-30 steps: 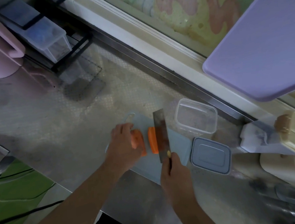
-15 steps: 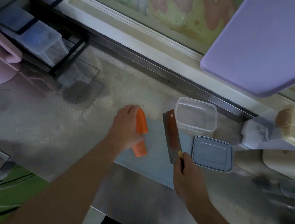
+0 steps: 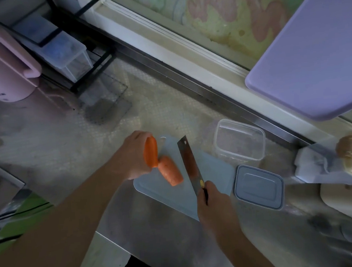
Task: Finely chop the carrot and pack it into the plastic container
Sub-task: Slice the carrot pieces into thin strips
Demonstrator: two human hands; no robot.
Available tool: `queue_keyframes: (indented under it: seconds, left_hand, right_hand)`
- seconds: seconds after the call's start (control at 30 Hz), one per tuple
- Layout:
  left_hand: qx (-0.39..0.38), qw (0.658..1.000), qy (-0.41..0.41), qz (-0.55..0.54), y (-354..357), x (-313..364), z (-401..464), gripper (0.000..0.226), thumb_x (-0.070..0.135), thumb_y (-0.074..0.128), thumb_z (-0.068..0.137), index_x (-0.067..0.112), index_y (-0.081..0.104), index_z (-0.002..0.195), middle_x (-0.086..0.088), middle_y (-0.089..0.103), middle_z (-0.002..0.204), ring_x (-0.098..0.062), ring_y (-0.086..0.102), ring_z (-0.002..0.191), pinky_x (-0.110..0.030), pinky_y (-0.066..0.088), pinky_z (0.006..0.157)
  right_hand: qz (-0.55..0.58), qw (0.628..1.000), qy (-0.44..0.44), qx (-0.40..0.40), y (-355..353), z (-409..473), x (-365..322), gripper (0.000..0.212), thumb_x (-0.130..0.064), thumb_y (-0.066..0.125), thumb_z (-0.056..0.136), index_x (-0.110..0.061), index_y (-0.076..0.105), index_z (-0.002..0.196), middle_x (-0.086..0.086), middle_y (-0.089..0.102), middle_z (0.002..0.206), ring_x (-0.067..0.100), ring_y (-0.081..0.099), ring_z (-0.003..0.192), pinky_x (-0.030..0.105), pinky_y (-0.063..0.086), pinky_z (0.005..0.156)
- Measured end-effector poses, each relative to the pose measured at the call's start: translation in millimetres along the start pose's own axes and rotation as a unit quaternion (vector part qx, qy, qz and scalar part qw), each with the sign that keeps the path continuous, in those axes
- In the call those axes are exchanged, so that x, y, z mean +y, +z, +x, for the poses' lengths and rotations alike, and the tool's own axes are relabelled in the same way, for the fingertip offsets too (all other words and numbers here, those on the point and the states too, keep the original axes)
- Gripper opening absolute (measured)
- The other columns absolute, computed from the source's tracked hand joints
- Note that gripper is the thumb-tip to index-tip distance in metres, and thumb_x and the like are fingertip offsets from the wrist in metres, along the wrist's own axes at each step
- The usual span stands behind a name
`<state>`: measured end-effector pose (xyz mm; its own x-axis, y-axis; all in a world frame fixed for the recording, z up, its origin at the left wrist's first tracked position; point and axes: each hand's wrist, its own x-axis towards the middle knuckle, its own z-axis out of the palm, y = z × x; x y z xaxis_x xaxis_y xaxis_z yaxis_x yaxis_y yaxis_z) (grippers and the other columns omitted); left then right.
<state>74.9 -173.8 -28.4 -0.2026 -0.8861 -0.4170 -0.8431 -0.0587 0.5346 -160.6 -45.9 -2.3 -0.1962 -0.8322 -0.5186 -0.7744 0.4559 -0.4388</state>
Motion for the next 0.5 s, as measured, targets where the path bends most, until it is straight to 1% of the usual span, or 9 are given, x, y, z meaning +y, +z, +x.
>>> queue_keyframes:
  seconds: [0.07, 0.17, 0.23, 0.3, 0.33, 0.4, 0.43, 0.5]
  left_hand:
    - [-0.002, 1.0, -0.006, -0.001, 8.8, -1.2, -10.8, 0.097, 0.019, 0.091, 0.067, 0.024, 0.041, 0.149, 0.004, 0.038, 0.149, -0.023, 0.041, 0.138, -0.032, 0.042, 0.106]
    - [-0.006, 1.0, -0.005, -0.013, 20.6, -2.6, -21.8, 0.096, 0.018, 0.09, 0.07, 0.023, 0.039, 0.15, 0.002, 0.035, 0.152, -0.025, 0.038, 0.141, -0.03, 0.037, 0.107]
    - [-0.013, 1.0, -0.008, -0.018, 24.5, -2.9, -25.7, 0.108, 0.023, 0.093, 0.065, 0.023, 0.032, 0.155, 0.001, 0.028, 0.156, -0.028, 0.03, 0.145, -0.034, 0.034, 0.114]
    - [0.001, 1.0, -0.009, 0.005, 28.8, -0.2, -30.7, 0.12, 0.038, 0.095, 0.063, 0.026, 0.024, 0.16, 0.0, 0.019, 0.161, -0.028, 0.018, 0.151, -0.041, 0.024, 0.123]
    - [0.027, 0.999, -0.001, 0.018, 32.0, 2.9, -34.1, 0.119, 0.046, 0.093, 0.063, 0.027, 0.026, 0.159, 0.0, 0.018, 0.161, -0.028, 0.016, 0.152, -0.044, 0.02, 0.125]
    - [0.087, 0.995, 0.031, 0.048, 42.1, 13.0, -41.6, 0.108, 0.058, 0.089, 0.063, 0.023, 0.039, 0.152, -0.001, 0.026, 0.158, -0.03, 0.02, 0.151, -0.046, 0.018, 0.125]
    - [0.102, 0.991, 0.044, 0.069, 48.8, 19.2, -44.5, 0.103, 0.062, 0.088, 0.063, 0.019, 0.045, 0.147, -0.003, 0.03, 0.156, -0.03, 0.023, 0.149, -0.046, 0.018, 0.125]
    - [0.106, 0.986, 0.045, 0.118, 63.1, 31.1, -46.6, 0.099, 0.066, 0.086, 0.063, 0.014, 0.051, 0.139, -0.007, 0.034, 0.154, -0.031, 0.026, 0.147, -0.046, 0.017, 0.126]
  right_hand:
    - [-0.035, 0.999, -0.012, -0.003, 0.4, 1.7, -4.4, 0.024, -0.034, 0.036, 0.106, -0.023, 0.038, 0.086, -0.001, 0.055, 0.066, 0.016, 0.055, 0.058, 0.03, 0.034, 0.047]
    - [-0.038, 0.999, -0.017, -0.013, 3.1, 4.5, -7.1, 0.024, -0.035, 0.035, 0.106, -0.023, 0.04, 0.086, -0.001, 0.056, 0.067, 0.016, 0.054, 0.057, 0.03, 0.037, 0.049]
    - [-0.024, 0.999, -0.016, -0.013, 3.7, 5.5, -6.2, 0.025, -0.035, 0.036, 0.106, -0.024, 0.039, 0.084, 0.0, 0.056, 0.066, 0.017, 0.053, 0.056, 0.035, 0.04, 0.051]
    - [-0.021, 1.0, -0.018, -0.012, 2.6, 5.2, -4.9, 0.026, -0.034, 0.037, 0.106, -0.024, 0.039, 0.083, 0.0, 0.055, 0.066, 0.017, 0.053, 0.055, 0.033, 0.038, 0.05]
    - [-0.021, 1.0, -0.019, -0.011, 1.3, 4.4, -4.6, 0.026, -0.033, 0.037, 0.106, -0.024, 0.039, 0.082, 0.0, 0.055, 0.066, 0.016, 0.052, 0.054, 0.031, 0.037, 0.049]
    - [-0.02, 1.0, -0.02, -0.008, 0.2, 3.8, -3.6, 0.026, -0.033, 0.038, 0.105, -0.023, 0.038, 0.082, -0.001, 0.054, 0.065, 0.016, 0.052, 0.054, 0.031, 0.036, 0.048]
    - [-0.019, 1.0, -0.02, -0.006, 0.2, 3.9, -3.0, 0.025, -0.033, 0.038, 0.105, -0.024, 0.038, 0.082, 0.0, 0.054, 0.065, 0.017, 0.053, 0.054, 0.031, 0.037, 0.049]
    - [-0.02, 1.0, -0.019, 0.0, 0.1, 4.1, -1.3, 0.024, -0.034, 0.038, 0.105, -0.023, 0.038, 0.083, 0.0, 0.055, 0.065, 0.02, 0.055, 0.055, 0.033, 0.039, 0.05]
